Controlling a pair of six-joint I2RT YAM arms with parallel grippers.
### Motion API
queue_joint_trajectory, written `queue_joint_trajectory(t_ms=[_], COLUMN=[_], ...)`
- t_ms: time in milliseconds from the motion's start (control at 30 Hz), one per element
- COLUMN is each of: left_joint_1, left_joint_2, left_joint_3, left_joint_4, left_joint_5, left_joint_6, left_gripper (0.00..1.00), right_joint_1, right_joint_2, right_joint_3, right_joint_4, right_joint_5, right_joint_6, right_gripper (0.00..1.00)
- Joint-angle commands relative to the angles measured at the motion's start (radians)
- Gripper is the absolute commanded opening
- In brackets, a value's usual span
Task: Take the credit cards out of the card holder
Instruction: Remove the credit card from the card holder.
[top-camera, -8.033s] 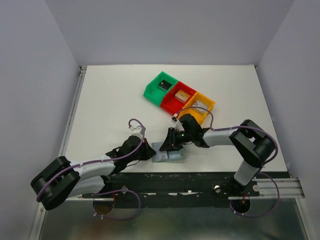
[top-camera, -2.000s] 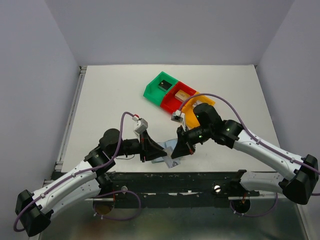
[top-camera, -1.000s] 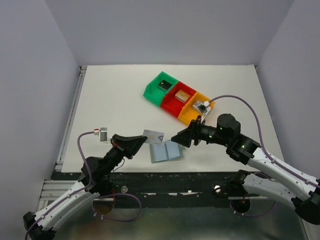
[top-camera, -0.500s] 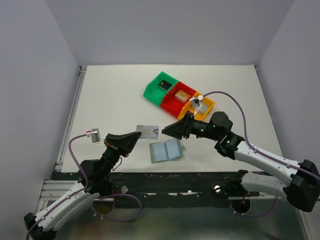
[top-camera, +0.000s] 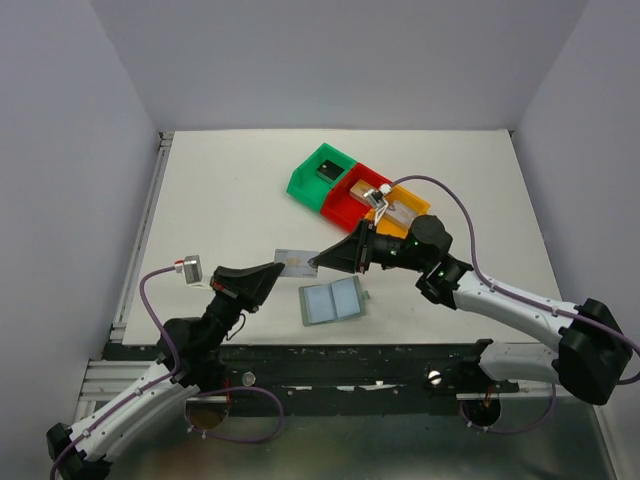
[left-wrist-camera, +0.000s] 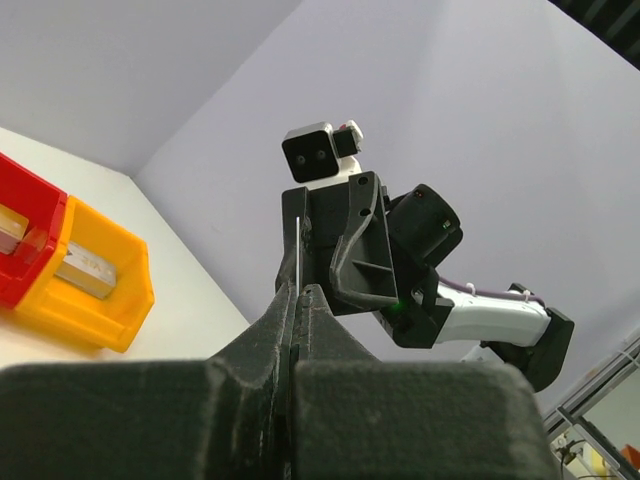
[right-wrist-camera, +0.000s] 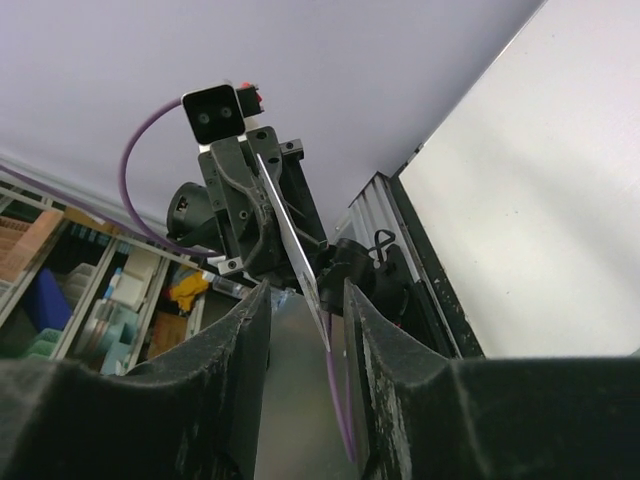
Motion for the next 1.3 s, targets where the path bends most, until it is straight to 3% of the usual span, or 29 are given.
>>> queue_joint_trajectory(t_ms=[0, 133, 400, 433, 567, 733, 833, 967, 1267], left_joint_1=[0.003, 0.003, 0.003, 0.003, 0.003, 0.003, 0.003, 0.001, 0.004], left_joint_2=[0.012, 0.023, 0.013, 0.007, -0.028, -0.074, -0.077, -0.072, -0.108], left_joint_3=[-0.023, -0.021, 0.000, 0.008, 0.017, 0.011, 0.003, 0.002, 0.031], left_joint_4=[0.045, 0.048, -0.027, -0.049, -0.122, -0.182, -0.172, -0.158, -0.213], left_joint_5=[-0.013, -0.011, -0.008, -0.010, -0.008, 0.006, 0.030, 0.047, 0.024], left_joint_6=[-0.008, -0.010, -0.011, -0.010, -0.019, -0.034, -0.040, -0.039, -0.011], left_gripper=[0.00, 0.00, 0.00, 0.04, 0.39, 0.53, 0.51, 0.35, 0.40], right_joint_1=[0.003, 0.003, 0.004, 0.004, 0.004, 0.003, 0.003, 0.003, 0.001], right_joint_2=[0.028, 0.038, 0.041, 0.040, 0.038, 0.043, 0.048, 0.054, 0.037], right_joint_3=[0.040, 0.046, 0.053, 0.053, 0.050, 0.062, 0.065, 0.068, 0.050], right_joint_4=[0.060, 0.059, 0.067, 0.067, 0.075, 0.050, 0.049, 0.043, -0.002], right_joint_5=[-0.069, -0.082, -0.099, -0.097, -0.088, -0.082, -0.079, -0.079, -0.070], right_joint_6=[0.019, 0.021, 0.032, 0.033, 0.058, 0.059, 0.061, 0.059, 0.035], right_gripper=[0.42, 0.33, 0.04, 0.01, 0.01, 0.01, 0.00, 0.01, 0.00])
